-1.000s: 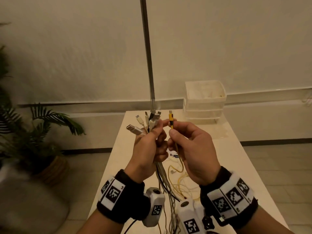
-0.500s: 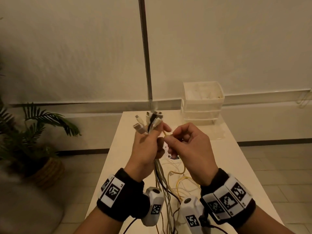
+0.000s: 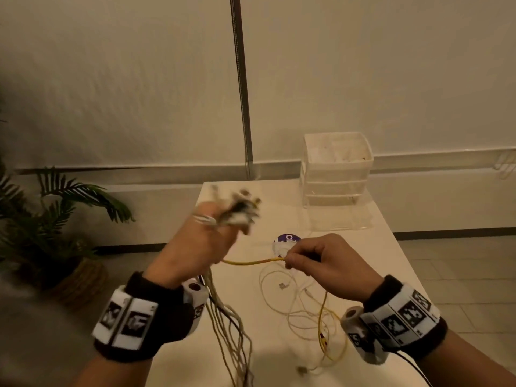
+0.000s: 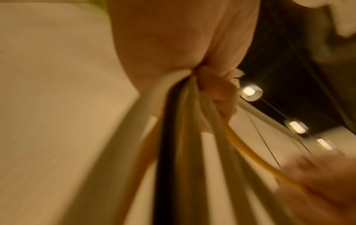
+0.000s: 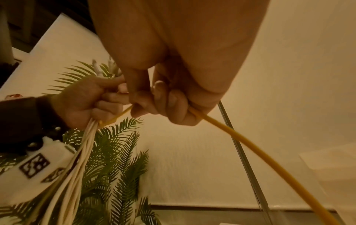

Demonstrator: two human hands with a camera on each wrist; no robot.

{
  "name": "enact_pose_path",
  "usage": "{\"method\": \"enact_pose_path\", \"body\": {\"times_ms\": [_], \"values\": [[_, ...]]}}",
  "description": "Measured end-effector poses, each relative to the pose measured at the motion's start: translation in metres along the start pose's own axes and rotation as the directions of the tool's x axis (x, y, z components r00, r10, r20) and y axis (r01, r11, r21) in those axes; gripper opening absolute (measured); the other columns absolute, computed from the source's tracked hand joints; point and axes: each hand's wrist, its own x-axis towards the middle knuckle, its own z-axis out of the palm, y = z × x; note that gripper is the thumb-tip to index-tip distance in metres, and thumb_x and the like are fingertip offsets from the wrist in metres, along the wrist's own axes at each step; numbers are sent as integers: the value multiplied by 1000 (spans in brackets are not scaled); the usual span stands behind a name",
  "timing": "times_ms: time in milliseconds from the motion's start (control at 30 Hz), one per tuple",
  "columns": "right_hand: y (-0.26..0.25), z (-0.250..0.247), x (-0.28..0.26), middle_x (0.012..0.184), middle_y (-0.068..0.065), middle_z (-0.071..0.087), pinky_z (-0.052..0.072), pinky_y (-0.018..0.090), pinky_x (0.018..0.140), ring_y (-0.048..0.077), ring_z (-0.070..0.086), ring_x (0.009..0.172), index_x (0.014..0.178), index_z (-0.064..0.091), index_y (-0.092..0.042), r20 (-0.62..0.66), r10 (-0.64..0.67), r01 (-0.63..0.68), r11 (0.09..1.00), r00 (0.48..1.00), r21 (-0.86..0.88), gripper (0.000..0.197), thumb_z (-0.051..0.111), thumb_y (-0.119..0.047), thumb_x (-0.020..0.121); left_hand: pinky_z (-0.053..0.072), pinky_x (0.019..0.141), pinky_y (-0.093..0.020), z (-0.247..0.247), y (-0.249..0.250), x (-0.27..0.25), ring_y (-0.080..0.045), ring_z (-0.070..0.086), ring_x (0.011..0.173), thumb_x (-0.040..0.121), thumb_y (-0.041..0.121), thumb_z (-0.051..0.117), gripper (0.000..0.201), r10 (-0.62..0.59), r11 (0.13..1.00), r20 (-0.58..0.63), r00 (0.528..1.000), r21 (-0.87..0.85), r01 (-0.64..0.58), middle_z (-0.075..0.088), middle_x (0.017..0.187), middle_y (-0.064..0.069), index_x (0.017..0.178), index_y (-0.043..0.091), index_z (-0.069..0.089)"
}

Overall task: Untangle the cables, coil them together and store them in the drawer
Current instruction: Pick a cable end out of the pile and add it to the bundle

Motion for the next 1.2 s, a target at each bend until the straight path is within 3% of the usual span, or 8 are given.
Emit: {"method": "enact_pose_path", "body": {"times_ms": [100,533,600,667,833,933,1067,1200], "values": [[3,-4,7,60,-16,64,38,18,53,4,51,52,67,66,-34,-84,-24,20,998,996,-52,26,60,-27,91,50,67,-23,34,-9,2,-3,64,75,88,19,68,14,63,917,107,992,386,-100,69,79,16,84,33,67],[6,-14,3,56,-13,59,36,17,53,2,45,50,69,68,-37,-67,-6,6,1000,998,7,31,54,-27,95,36,55,-6,58,-30,11,4,58,66,80,-6,58,35,-1,859,-155,988,505,80,66,69,19,88,21,77],[11,-19,1,55,-15,59,37,12,54,-1,50,52,80,73,-26,-80,31,-29,999,996,29,24,55,-24,95,44,65,-14,40,-34,14,2,61,75,84,-2,61,32,-10,858,-318,948,484,171,75,84,8,98,21,77],[20,-26,-2,54,-13,57,37,14,56,0,49,52,81,74,-19,-99,70,-62,995,993,76,23,55,-22,95,53,73,-32,13,-40,18,-21,68,87,89,9,61,21,-11,860,-492,870,439,260,76,92,-5,100,19,77],[24,-23,-1,56,-6,51,36,27,55,10,43,55,76,72,-21,-97,116,-101,984,989,149,24,55,-23,93,38,52,-33,-15,-35,15,-35,56,64,95,13,55,21,-12,839,-633,774,415,353,62,66,-13,84,2,69],[20,-20,3,50,-15,54,36,20,54,4,41,50,78,71,-15,-145,115,-90,982,983,167,25,53,-18,94,36,49,-26,0,-25,11,-14,56,64,97,15,56,15,22,847,-600,800,436,304,62,71,-2,100,11,70],[17,-19,4,49,-12,50,35,15,52,2,40,48,78,71,-13,-143,98,-74,984,985,162,25,53,-17,95,41,64,2,28,-15,3,20,59,73,85,-14,56,58,134,896,-342,930,443,34,67,86,19,127,25,61],[8,-12,6,51,-10,50,36,19,52,5,41,49,73,67,-14,-88,27,-14,990,996,140,27,52,-17,96,48,87,-9,61,-25,9,5,65,100,79,-15,57,64,131,900,-109,985,429,-72,71,106,18,124,30,65]]}}
